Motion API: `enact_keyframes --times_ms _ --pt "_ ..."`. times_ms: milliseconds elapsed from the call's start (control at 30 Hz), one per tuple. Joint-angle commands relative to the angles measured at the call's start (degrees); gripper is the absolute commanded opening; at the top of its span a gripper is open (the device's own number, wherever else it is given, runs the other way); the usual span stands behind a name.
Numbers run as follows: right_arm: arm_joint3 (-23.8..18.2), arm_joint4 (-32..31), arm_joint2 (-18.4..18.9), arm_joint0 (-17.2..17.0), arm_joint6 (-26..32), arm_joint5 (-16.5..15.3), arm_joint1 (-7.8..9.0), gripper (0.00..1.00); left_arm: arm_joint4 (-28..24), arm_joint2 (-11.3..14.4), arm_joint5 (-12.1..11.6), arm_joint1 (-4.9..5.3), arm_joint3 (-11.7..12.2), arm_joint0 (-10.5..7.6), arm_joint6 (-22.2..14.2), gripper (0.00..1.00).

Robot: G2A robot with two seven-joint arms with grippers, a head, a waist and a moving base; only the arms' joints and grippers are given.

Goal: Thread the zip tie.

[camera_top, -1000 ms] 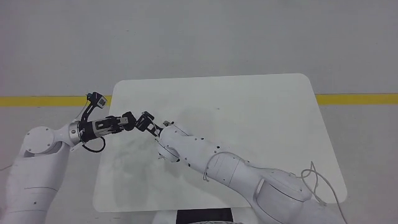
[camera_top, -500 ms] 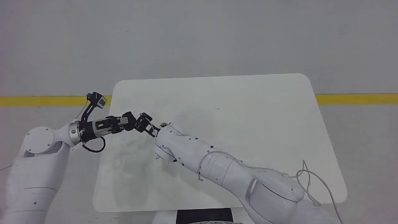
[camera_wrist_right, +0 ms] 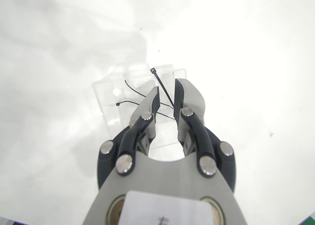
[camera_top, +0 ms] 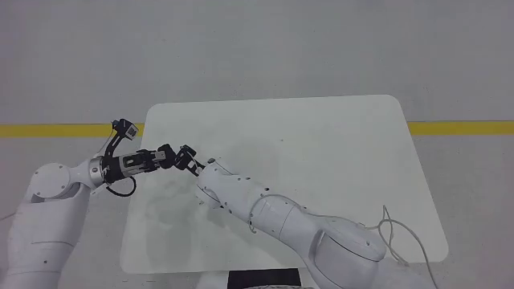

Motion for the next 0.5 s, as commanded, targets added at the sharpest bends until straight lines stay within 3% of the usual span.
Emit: enact_keyframes --times_ms 0,67,300,467 --pt "0.7 -0.2 0.1 0.1 0.1 0.1 -0.36 0.09 0.0 0.0 0.0 0.0 0.0 0.0 0.0 0.0" --pt "1.4 -0.1 0.3 0.1 0.2 0.4 -0.81 0.0 0.0 0.0 0.0 0.0 0.0 0.0 0.0 0.0" --pt "1.7 1.2 2.4 0.3 0.1 0.7 -1.12 0.0 0.0 0.0 0.0 0.0 0.0 0.0 0.0 0.0" --pt "0.2 4.1 6.4 -0.1 0.1 -1.5 0.2 0.0 0.0 0.0 0.0 0.0 0.0 0.0 0.0 0.0"
